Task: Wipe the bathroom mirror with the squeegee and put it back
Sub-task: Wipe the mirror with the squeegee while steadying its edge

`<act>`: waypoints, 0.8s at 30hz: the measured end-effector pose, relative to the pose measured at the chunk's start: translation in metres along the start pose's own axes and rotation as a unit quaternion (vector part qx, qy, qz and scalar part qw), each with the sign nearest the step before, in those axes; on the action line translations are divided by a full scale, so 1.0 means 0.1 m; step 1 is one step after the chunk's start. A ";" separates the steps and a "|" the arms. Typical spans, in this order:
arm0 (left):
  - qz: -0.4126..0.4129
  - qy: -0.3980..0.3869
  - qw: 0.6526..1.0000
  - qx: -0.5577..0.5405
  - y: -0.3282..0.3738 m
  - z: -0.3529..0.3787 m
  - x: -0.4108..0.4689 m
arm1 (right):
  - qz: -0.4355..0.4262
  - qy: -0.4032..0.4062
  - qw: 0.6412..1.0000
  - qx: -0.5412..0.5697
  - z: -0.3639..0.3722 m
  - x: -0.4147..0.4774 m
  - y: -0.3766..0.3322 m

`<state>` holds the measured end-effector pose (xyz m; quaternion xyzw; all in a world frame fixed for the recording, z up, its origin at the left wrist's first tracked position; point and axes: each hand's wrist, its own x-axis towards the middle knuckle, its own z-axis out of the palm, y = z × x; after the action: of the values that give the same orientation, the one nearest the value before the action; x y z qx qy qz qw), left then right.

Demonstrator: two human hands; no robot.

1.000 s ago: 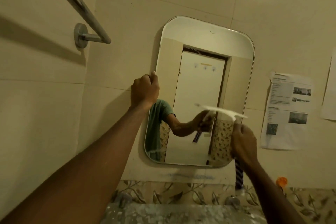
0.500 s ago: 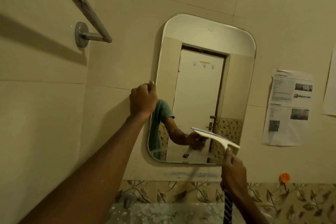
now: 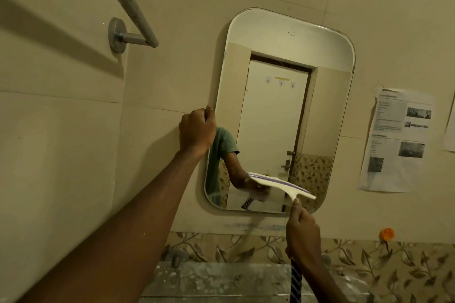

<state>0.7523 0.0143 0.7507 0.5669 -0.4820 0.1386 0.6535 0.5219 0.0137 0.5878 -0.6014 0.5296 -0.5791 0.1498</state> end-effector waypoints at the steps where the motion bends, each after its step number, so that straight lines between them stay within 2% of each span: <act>1: -0.001 -0.003 1.000 -0.005 -0.01 0.00 0.00 | -0.017 -0.026 0.999 0.009 0.00 -0.03 -0.04; 3: -0.002 -0.009 1.000 -0.012 -0.02 -0.01 0.02 | -0.094 -0.087 0.992 -0.004 0.03 -0.13 -0.14; 5: -0.001 -0.018 1.000 -0.015 -0.03 -0.02 0.03 | -0.207 -0.145 0.964 -0.081 0.11 -0.21 -0.24; 7: 0.002 -0.022 1.000 -0.018 -0.04 -0.02 0.03 | -0.316 -0.196 0.901 -0.222 0.22 -0.24 -0.33; 9: 0.003 -0.018 1.000 -0.015 -0.05 -0.01 0.03 | -0.381 -0.240 0.837 -0.310 0.36 -0.21 -0.40; 11: 0.006 -0.016 1.000 -0.014 -0.05 0.00 0.02 | -0.412 -0.267 0.800 -0.346 0.48 -0.13 -0.46; 13: 0.008 -0.017 1.000 -0.011 -0.06 0.01 0.02 | -0.441 -0.264 0.778 -0.362 0.54 -0.04 -0.50; 16: 0.003 -0.019 1.000 -0.011 -0.07 0.02 0.03 | -0.448 -0.247 0.774 -0.374 0.46 0.11 -0.47; 24: -0.034 -0.071 0.995 -0.054 -0.07 -0.01 0.00 | -0.394 -0.240 0.795 -0.394 0.12 0.25 -0.18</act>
<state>0.7581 0.0133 0.7467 0.5552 -0.5147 0.0494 0.6515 0.5343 -0.0047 0.6120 -0.8845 0.3769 -0.1665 -0.2189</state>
